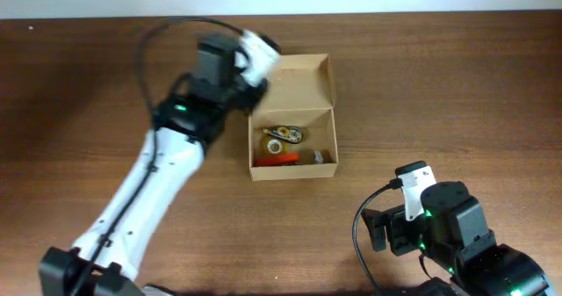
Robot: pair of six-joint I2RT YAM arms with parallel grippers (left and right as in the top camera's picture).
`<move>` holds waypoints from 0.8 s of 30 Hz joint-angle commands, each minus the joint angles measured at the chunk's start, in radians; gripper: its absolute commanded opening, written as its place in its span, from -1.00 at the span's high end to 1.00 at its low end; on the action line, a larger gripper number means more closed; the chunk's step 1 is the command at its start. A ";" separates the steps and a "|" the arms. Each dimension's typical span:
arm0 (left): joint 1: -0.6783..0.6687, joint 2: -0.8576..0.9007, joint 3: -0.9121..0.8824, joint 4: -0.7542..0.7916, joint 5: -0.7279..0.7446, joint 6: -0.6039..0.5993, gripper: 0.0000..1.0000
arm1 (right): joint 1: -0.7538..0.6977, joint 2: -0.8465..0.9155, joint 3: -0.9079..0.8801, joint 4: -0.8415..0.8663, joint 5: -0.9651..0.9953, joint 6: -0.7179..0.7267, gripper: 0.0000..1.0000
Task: Pack container
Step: 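Carry the blue pen with the left gripper into the box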
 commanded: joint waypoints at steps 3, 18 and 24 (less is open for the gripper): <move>-0.109 0.074 0.002 -0.016 0.044 0.345 0.97 | 0.006 0.000 -0.003 0.002 -0.005 -0.004 -0.98; -0.145 0.331 0.002 -0.113 0.071 0.509 0.97 | 0.006 0.000 -0.003 0.002 -0.005 -0.004 -0.99; -0.142 0.361 0.002 -0.111 0.066 0.529 0.96 | 0.006 0.000 -0.003 0.002 -0.005 -0.004 -0.99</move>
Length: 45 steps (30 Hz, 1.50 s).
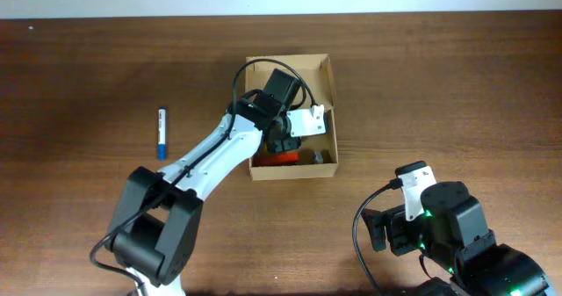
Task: Pack container
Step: 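Carry the blue pen with the left gripper into the box, then release the pen and move the left gripper back over the marker, then lower the left gripper and grasp the blue-capped whiteboard marker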
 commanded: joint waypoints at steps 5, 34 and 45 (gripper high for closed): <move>0.004 0.026 0.001 0.006 0.021 0.036 0.14 | 0.006 0.000 -0.003 0.002 -0.005 -0.004 -0.98; 0.321 -0.468 0.019 -0.180 -0.147 -0.307 -0.04 | 0.006 0.000 -0.003 0.003 -0.005 -0.004 -0.98; 0.583 -0.323 0.015 -0.267 -0.058 -0.459 -0.04 | 0.006 0.000 -0.003 0.002 -0.005 -0.004 -0.98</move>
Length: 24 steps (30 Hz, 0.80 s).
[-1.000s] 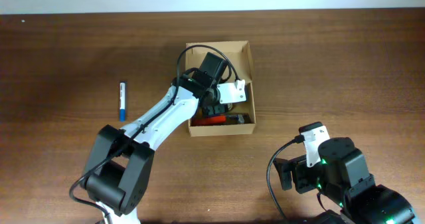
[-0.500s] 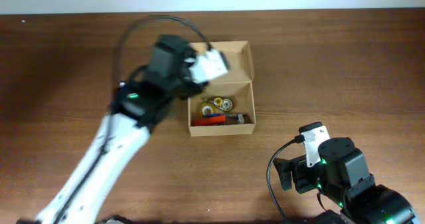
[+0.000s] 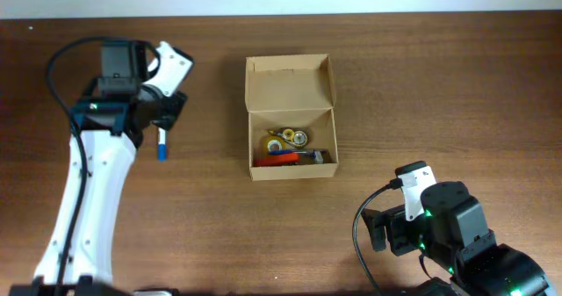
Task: Pack container
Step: 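Lower the left gripper and grasp the blue-capped whiteboard marker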
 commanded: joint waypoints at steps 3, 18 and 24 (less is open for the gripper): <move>0.058 0.148 -0.007 -0.005 0.029 -0.070 -0.04 | 0.006 0.000 -0.003 0.002 -0.005 -0.005 -0.98; 0.133 0.445 -0.007 0.043 0.029 -0.249 -0.03 | 0.006 0.000 -0.003 0.002 -0.005 -0.005 -0.98; 0.134 0.509 -0.007 0.084 0.028 -0.256 0.01 | 0.006 0.000 -0.003 0.002 -0.005 -0.005 -0.98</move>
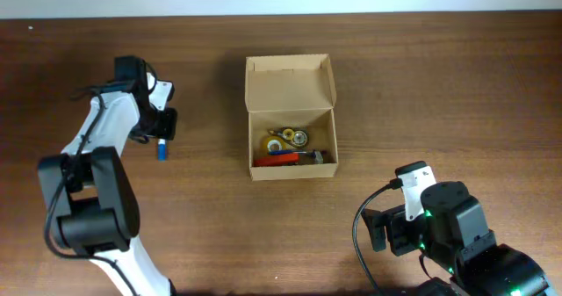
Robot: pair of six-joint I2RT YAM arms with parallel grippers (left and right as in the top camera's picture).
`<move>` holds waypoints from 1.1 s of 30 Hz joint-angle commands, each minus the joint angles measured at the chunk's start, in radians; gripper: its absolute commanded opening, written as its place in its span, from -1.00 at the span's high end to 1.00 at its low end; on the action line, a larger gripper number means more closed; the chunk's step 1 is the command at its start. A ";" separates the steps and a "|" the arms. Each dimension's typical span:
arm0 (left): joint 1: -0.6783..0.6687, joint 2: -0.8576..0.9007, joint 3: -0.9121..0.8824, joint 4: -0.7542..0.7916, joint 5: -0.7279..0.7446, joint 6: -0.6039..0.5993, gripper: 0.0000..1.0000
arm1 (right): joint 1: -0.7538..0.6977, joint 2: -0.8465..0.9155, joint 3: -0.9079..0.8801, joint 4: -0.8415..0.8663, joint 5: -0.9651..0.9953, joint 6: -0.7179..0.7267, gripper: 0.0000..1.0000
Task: Pack container
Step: 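Lower the left gripper and grasp the blue-capped whiteboard marker, then carry the whiteboard marker with the left gripper into the box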
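An open cardboard box (290, 76) stands mid-table with its lid flap folded back. Its compartment holds yellow tape rolls (285, 139) and a red-orange item (279, 158). A blue marker (162, 150) lies on the table to the left of the box. Only its lower blue end shows. My left gripper (160, 126) is down over the marker's upper end, and the overhead view does not show how its jaws stand. My right arm (435, 221) rests at the near right, far from the box, and its fingers are not clear from above.
The brown wooden table (421, 94) runs up to a white wall along the back edge. My left arm (92, 182) stretches from the near left up to the marker. The right arm's base fills the near-right corner.
My left gripper has dropped from just above the marker's top end onto the marker, and the arm has folded closer to the left side. The box, its contents and the right arm are unchanged.
My left gripper was first at the box's back-left corner, over the lid. Then it reached down into the compartment while the marker lay on the table at the left. Later it hung above the marker, and now it covers the marker's upper end.
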 commanded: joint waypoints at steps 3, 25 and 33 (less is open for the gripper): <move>0.006 0.050 -0.006 0.038 0.006 -0.021 0.02 | 0.006 0.000 -0.003 0.002 -0.005 -0.004 -0.98; 0.007 0.116 -0.006 0.074 0.011 -0.021 0.38 | 0.006 0.000 -0.003 0.003 -0.005 -0.004 -0.99; 0.003 0.115 -0.003 0.058 0.010 -0.026 0.96 | 0.006 0.000 -0.003 0.002 -0.005 -0.004 -0.98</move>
